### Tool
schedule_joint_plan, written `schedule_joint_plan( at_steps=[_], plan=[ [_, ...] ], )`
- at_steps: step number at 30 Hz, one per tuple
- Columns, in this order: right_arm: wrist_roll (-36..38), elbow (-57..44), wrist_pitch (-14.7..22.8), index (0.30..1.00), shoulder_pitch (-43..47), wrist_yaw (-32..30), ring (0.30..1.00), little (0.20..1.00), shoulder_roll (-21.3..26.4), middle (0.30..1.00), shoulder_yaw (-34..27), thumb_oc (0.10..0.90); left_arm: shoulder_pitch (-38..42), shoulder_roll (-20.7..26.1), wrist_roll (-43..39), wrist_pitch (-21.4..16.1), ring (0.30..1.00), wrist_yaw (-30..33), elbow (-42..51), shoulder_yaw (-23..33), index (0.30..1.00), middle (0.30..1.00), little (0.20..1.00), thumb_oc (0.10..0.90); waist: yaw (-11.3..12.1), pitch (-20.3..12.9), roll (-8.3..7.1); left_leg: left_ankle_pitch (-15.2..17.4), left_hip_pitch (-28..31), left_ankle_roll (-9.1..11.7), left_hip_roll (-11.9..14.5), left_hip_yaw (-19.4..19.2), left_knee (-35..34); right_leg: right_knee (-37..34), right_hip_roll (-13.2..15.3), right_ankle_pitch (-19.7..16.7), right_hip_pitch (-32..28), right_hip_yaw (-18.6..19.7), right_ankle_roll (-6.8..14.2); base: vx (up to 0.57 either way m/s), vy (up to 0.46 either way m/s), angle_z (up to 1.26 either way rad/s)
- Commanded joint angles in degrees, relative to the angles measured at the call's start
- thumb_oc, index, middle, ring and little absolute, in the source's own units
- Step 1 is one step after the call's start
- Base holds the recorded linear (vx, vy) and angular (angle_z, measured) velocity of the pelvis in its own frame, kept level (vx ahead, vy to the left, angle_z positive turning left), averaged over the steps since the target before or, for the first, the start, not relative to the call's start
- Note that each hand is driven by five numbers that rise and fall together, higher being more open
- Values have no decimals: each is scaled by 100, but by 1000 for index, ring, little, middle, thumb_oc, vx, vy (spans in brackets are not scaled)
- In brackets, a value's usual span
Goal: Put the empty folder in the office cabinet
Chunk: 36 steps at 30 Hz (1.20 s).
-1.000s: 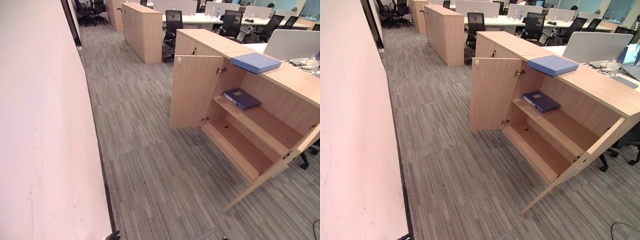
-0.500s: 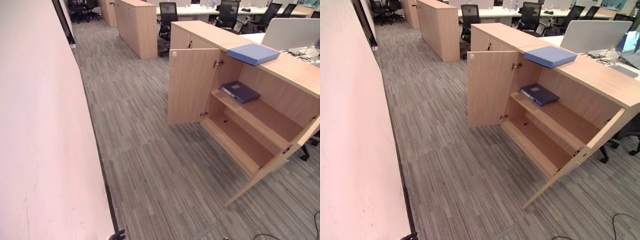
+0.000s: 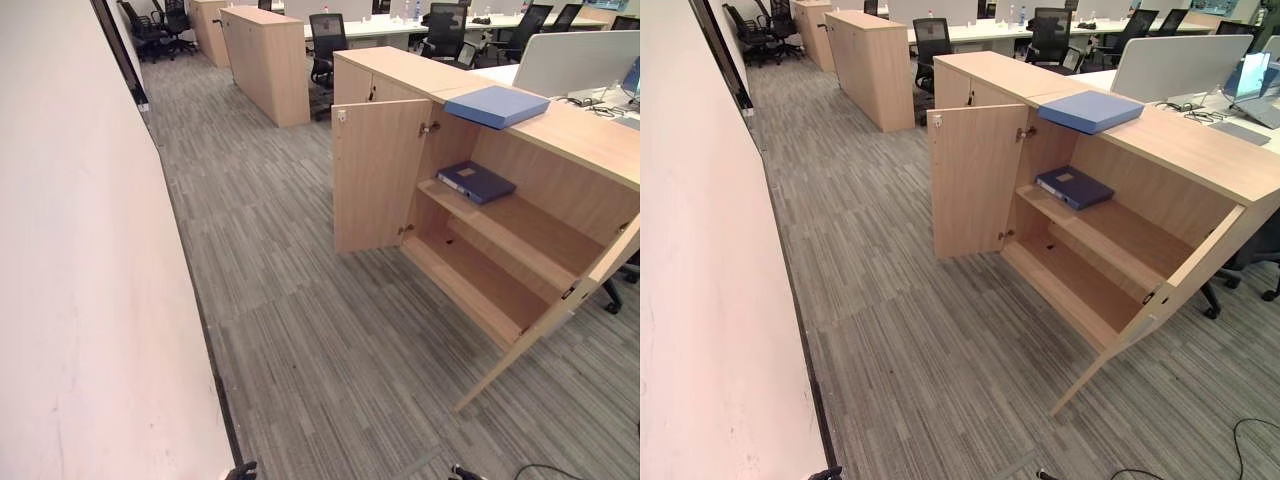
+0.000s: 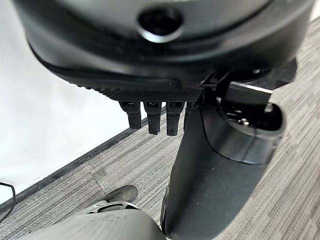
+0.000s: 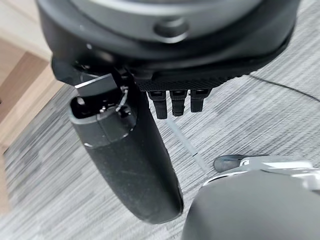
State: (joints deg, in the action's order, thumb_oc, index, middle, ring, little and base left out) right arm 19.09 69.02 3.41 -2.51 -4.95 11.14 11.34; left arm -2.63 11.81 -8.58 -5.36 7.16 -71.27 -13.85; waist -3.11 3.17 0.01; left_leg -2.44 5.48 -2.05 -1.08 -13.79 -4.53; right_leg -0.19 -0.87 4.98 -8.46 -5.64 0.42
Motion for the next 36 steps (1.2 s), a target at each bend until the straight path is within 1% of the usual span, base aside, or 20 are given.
schedule_joint_plan(
  at_steps=[1, 6, 10, 12, 17, 21, 22, 23, 25, 26, 27, 28, 29, 30, 31, 32, 34, 35, 36],
  plan=[
    [-153, 182, 77, 900, 308, 56, 900, 900, -39, 900, 85, 800, 339, -459, 119, -170, 900, 77, -225, -84, 900, 900, 900, 800, -64, -80, -113, 530, 369, 288, -54, -55, -47, -434, 114, -749, 227, -202, 614, 0, 0, 0],
    [-147, 369, 3, 900, 320, 208, 900, 900, -24, 900, 97, 800, 343, -467, -178, -161, 900, -170, -255, -7, 900, 900, 900, 800, -54, -85, -107, 522, 363, 300, -52, -40, -47, -447, 116, -738, 217, -236, 608, 0, 0, 0],
    [-271, 668, -147, 900, 348, 332, 900, 900, -20, 900, 130, 800, 361, -422, -267, -126, 900, -288, -296, 67, 900, 900, 900, 800, -32, -104, -105, 523, 355, 307, -59, -15, -47, -459, 120, -736, 204, -253, 601, 0, 0, 0],
    [-540, 965, -259, 900, 413, 340, 900, 900, -14, 900, 188, 800, 394, -398, -219, -100, 900, -309, -295, 56, 900, 900, 900, 800, 5, -114, -107, 520, 346, 310, -54, 25, -47, -456, 123, -722, 210, -279, 594, 31, -34, 4],
    [-690, 1081, -296, 900, 446, 327, 900, 900, -6, 900, 194, 800, 407, -391, -317, -99, 900, -313, -258, 82, 900, 900, 900, 800, 40, -76, -106, 524, 366, 314, -36, 63, -47, -428, 106, -681, 202, -314, 580, 25, -34, 10],
    [-785, 1114, -316, 900, 479, 329, 900, 900, 4, 900, 207, 800, 466, -381, -388, -75, 900, -301, -284, 105, 900, 900, 900, 800, 47, 14, -135, 513, 410, 336, 43, 82, -47, -217, 77, -575, 299, -322, 534, 23, -72, 7],
    [-770, 1130, -312, 900, 539, 319, 900, 900, 15, 900, 194, 800, 532, -344, -521, -77, 900, -272, -269, 141, 900, 900, 900, 800, 68, 129, -223, 575, 253, 409, 174, 69, 295, -6, 77, -497, 403, -294, 483, 5, -104, 1],
    [-770, 1132, -312, 900, 542, 319, 900, 900, 14, 900, 193, 800, 534, -343, -521, -77, 900, -272, -269, 141, 900, 900, 900, 800, 65, 124, -224, 587, 232, 409, 177, 72, 322, 2, 78, -495, 414, -296, 482, -1, -143, 1],
    [-752, 1148, -307, 900, 565, 302, 900, 900, 10, 900, 186, 800, 574, -302, -631, -89, 900, -257, -261, 165, 900, 900, 900, 800, 93, 190, -336, 753, -92, 506, 408, 4, 1014, 144, 60, -378, 442, -281, 395, 17, -105, 3],
    [-752, 1148, -307, 900, 565, 302, 900, 900, 10, 900, 186, 800, 574, -302, -631, -89, 900, -257, -261, 165, 900, 900, 900, 800, 92, 189, -335, 754, -95, 506, 409, 5, 1017, 145, 60, -378, 445, -282, 394, 72, -216, 5],
    [-788, 1155, -304, 900, 578, 270, 900, 900, 33, 900, 194, 800, 604, -237, -726, -102, 900, -224, -208, 212, 900, 900, 900, 800, 211, 320, -457, 498, -674, 534, 739, -13, 2223, 234, 1, -270, 317, -295, 232, 95, -278, 9],
    [-841, 1168, -312, 900, 611, 215, 900, 900, 101, 900, 199, 800, 621, -213, -803, -108, 900, -186, -188, 246, 900, 900, 900, 800, 301, 479, -461, 147, -1272, 442, 913, 63, 3264, 253, -75, -199, 194, -383, 119, 94, -279, 13],
    [-842, 1168, -312, 900, 611, 215, 900, 900, 101, 900, 199, 800, 622, -213, -803, -108, 900, -186, -188, 246, 900, 900, 900, 800, 296, 475, -455, 154, -1288, 444, 921, 72, 3282, 253, -83, -199, 199, -388, 117, 73, -141, 22],
    [-893, 1182, -319, 900, 628, 199, 900, 900, 141, 900, 216, 800, 625, -207, -850, -121, 900, -159, -188, 280, 900, 900, 900, 800, 316, 499, -476, 2, -1563, 376, 946, 73, 3404, 260, -78, -162, 182, -403, 85, 158, -27, 10],
    [-972, 1125, -330, 900, 628, 188, 900, 900, 217, 900, 243, 800, 586, -160, -1033, -140, 900, -113, -196, 425, 900, 900, 900, 800, 408, 521, -472, -60, -1980, 345, 886, 91, 3195, 196, -91, -111, 80, -352, 93, 160, -27, 16],
    [-972, 1125, -330, 900, 627, 188, 900, 900, 217, 900, 243, 800, 586, -160, -1033, -140, 900, -113, -196, 425, 900, 900, 900, 800, 408, 522, -474, -61, -1977, 344, 883, 90, 3191, 196, -88, -110, 79, -353, 94, 224, 41, 6],
    [-1015, 1029, -312, 900, 607, 195, 900, 900, 265, 900, 243, 800, 529, -134, -1195, -170, 900, -51, -182, 592, 900, 900, 900, 800, 493, 470, -423, -221, -2081, 430, 716, 25, 2354, 55, -114, -43, -34, -256, 150, 188, 74, 0],
    [-1015, 1029, -312, 900, 607, 195, 900, 900, 265, 900, 244, 800, 528, -134, -1195, -170, 900, -51, -181, 592, 900, 900, 900, 800, 495, 473, -428, -227, -2069, 429, 709, 20, 2339, 55, -108, -42, -38, -254, 152, 205, 93, -16],
    [-1045, 1009, -299, 900, 580, 187, 900, 900, 273, 900, 250, 800, 504, -121, -1233, -184, 900, -21, -192, 664, 900, 900, 900, 800, 523, 439, -377, -372, -2039, 493, 626, -59, 1731, 16, -130, 12, -96, -219, 177, 365, 155, -16]
  ],
)
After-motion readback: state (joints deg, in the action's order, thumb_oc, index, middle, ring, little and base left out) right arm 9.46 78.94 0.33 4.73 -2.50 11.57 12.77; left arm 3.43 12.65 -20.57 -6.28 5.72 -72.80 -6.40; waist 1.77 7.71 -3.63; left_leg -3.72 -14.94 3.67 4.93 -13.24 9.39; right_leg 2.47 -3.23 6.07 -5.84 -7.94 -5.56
